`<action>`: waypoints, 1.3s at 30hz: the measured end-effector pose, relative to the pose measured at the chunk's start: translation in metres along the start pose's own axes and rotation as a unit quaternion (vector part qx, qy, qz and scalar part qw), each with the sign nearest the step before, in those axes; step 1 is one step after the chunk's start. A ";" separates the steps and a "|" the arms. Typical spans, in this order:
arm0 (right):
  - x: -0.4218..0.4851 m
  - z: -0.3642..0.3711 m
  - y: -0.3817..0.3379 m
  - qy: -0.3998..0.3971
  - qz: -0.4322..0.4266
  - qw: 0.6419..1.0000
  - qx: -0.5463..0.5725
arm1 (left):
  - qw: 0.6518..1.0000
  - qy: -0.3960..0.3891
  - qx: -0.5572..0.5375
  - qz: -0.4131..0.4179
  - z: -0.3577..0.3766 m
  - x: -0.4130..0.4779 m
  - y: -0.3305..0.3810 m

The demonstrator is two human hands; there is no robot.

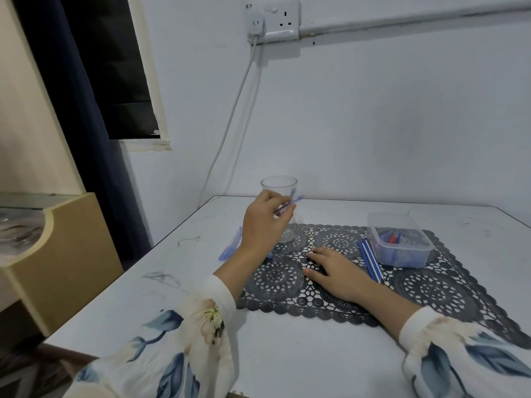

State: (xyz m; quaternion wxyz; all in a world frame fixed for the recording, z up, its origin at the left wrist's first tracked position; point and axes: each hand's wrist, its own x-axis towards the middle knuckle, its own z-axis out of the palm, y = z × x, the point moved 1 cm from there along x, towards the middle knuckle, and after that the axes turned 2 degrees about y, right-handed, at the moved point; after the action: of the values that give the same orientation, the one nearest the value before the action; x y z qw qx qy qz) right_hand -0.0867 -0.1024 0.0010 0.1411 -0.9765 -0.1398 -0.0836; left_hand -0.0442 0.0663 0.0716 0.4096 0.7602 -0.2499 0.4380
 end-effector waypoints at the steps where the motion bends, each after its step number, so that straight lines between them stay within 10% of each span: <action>1: 0.000 -0.002 -0.001 0.017 -0.008 1.000 0.001 | 1.000 -0.009 0.002 -0.012 0.001 -0.008 -0.002; 15: 0.001 -0.007 0.009 0.264 -0.003 0.962 0.066 | 0.963 -0.255 0.032 -0.081 0.011 -0.045 -0.012; 39: 0.002 -0.016 0.012 0.337 -0.079 0.937 -0.041 | 0.960 -0.272 0.071 -0.009 0.010 -0.045 0.000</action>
State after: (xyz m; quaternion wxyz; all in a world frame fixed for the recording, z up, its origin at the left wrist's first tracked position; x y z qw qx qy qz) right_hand -0.0835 -0.1175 0.0136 0.1323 -0.8820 -0.1573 -0.4242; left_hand -0.0615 0.0592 0.0296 0.2747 0.8802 -0.3130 0.2277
